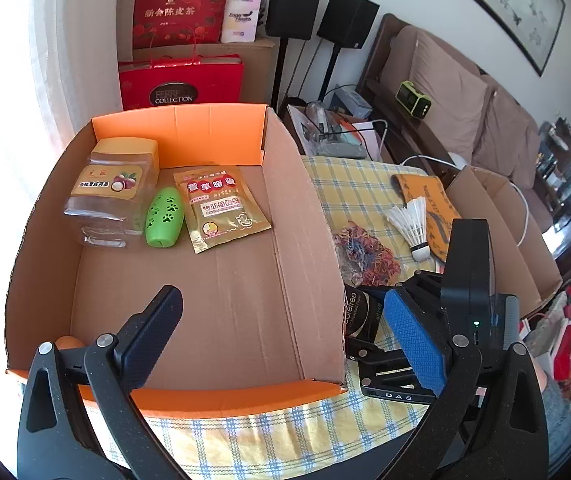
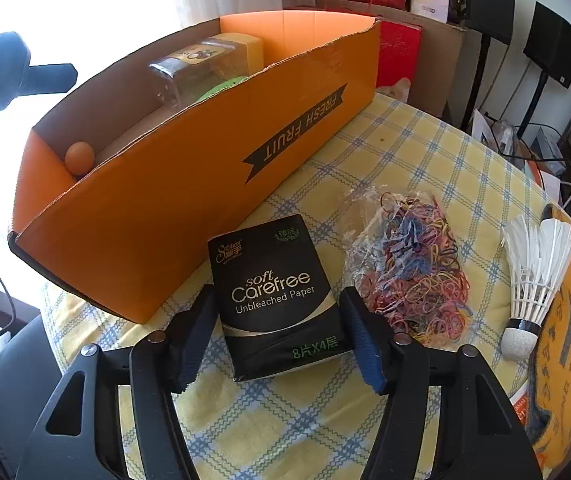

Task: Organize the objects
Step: 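Close the right tool on the tissue pack and lift it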

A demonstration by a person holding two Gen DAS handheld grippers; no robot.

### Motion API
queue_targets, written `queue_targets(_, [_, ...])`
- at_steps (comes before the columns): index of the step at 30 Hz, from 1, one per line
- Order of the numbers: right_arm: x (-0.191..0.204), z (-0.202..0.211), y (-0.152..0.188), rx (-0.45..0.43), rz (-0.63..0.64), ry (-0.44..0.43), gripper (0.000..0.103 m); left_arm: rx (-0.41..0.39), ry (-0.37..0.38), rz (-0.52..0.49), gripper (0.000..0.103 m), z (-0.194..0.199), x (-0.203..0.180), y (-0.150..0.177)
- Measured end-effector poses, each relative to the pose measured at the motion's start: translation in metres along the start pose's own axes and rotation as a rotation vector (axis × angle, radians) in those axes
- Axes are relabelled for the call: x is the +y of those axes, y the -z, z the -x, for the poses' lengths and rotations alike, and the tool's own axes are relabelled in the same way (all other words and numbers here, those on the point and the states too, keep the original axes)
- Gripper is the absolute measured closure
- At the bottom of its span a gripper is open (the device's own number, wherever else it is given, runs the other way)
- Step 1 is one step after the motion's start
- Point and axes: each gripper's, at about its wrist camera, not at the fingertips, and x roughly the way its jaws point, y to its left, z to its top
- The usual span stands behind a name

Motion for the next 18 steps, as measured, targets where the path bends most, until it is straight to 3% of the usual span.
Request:
queue_targets(10, [-0.017,0.034,0.011,-0.087,-0.118,-0.041,0.05,-0.003,0.047,0.005,0.003,0.0,-0.012,-0.005])
queue_targets(18, [-0.041,0.087,0.034,-0.165,-0.216,0.029,0.05,0.013,0.082,-0.037,0.003,-0.006,-0.041,-0.009])
